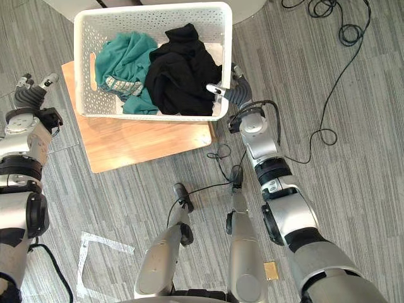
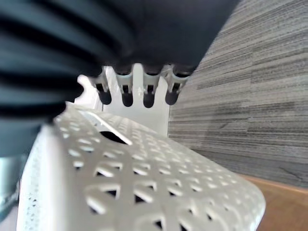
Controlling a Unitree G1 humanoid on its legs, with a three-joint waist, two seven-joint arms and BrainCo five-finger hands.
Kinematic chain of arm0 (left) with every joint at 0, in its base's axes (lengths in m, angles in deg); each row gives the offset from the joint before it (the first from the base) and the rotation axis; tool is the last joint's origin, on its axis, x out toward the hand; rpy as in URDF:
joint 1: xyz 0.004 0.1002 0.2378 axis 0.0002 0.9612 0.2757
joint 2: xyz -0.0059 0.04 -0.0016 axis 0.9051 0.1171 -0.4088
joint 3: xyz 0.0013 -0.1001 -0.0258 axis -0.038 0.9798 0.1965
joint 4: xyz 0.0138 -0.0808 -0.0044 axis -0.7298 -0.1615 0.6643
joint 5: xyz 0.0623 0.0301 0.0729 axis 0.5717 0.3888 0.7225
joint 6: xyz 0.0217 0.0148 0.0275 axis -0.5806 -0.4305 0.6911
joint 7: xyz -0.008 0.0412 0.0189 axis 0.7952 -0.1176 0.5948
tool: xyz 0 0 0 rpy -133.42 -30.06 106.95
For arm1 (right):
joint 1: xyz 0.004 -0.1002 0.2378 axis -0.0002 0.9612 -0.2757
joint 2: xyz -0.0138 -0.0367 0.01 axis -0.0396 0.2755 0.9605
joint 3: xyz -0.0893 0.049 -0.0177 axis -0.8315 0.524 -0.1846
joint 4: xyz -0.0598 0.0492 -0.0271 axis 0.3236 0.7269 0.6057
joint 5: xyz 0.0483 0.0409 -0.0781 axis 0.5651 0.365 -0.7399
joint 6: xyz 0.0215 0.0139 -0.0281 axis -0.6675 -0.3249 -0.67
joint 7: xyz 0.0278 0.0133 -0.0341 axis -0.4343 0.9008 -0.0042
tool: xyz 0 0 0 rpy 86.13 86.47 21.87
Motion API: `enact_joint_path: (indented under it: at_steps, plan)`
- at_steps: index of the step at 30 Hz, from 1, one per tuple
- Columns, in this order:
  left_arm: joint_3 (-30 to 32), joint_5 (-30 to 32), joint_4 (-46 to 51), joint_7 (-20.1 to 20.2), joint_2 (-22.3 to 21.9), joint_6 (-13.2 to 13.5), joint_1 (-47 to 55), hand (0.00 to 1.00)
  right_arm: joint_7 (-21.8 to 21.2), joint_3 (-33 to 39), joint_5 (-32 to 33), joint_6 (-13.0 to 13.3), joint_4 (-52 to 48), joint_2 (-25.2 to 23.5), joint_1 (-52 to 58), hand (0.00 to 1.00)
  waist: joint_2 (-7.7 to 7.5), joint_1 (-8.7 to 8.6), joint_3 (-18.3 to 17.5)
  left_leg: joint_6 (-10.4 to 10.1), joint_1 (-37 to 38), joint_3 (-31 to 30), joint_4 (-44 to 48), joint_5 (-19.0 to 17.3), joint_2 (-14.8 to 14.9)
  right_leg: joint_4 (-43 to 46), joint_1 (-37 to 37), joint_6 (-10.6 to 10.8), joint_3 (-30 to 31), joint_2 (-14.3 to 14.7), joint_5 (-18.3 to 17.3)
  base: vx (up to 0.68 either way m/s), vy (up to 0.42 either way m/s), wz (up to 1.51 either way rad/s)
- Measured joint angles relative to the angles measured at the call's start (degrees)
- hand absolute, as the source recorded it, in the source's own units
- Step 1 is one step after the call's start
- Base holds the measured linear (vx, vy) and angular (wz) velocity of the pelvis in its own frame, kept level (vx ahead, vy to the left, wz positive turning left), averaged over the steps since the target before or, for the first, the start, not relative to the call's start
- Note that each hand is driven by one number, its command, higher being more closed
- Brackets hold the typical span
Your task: Pick up the laundry basket with both hands and put the clothes into the washing machine.
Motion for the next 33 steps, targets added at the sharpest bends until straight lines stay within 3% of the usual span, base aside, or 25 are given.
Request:
enact_joint_path:
  at_steps: [7,16,20,27,33]
  plan:
    - [1.50,0.53,0.06,-0.03,-2.81,-0.38,-2.57,0.00,1.15,-0.72,-0.04,-0.04,-7.25,-1.54,4.34,0.00,-1.47,-0.38,0.05,-0.03,-1.06,2.00,0.00,-0.05,0.06,0.39,-1.74,-0.01,0.65,-0.06,0.03,-0.01,-0.005,-0.04]
    - [1.44,3.34,0.07,-1.56,-4.39,-0.90,-4.34,0.00,2.41,-3.81,-0.05,-0.03,-16.22,-3.99,9.11,0.00,-1.48,-1.40,0.06,-0.06,-1.26,4.79,0.01,-0.08,-0.07,1.19,-3.02,0.00,1.89,-0.07,0.02,0.00,-0.013,-0.06]
    - [1.34,5.54,0.09,-2.47,-5.33,-0.91,-4.54,0.00,2.84,-3.82,-0.03,-0.03,-16.40,-4.13,9.76,0.00,-1.49,-1.53,0.06,-0.05,-1.00,5.57,0.01,-0.08,-0.07,1.34,-3.02,0.00,2.08,-0.11,0.03,0.00,-0.006,-0.01]
    - [-3.33,7.80,-0.16,-7.62,-9.54,-1.96,-10.45,0.00,5.59,-3.75,-0.07,-0.95,-16.72,-1.29,9.92,0.00,-1.51,-1.83,0.06,0.28,-1.49,4.08,0.03,0.22,-0.76,2.09,-2.91,0.03,0.45,-1.34,0.01,0.00,-0.011,0.12]
    - [-4.20,12.00,0.40,-8.12,-10.22,-2.44,-15.79,0.00,6.38,-4.73,-0.07,-1.58,-17.19,-1.41,9.79,0.00,-1.52,-2.11,0.06,0.00,-1.91,3.93,0.01,-0.01,-1.21,2.16,-3.19,0.29,0.23,-1.94,-0.07,-0.02,0.000,0.06]
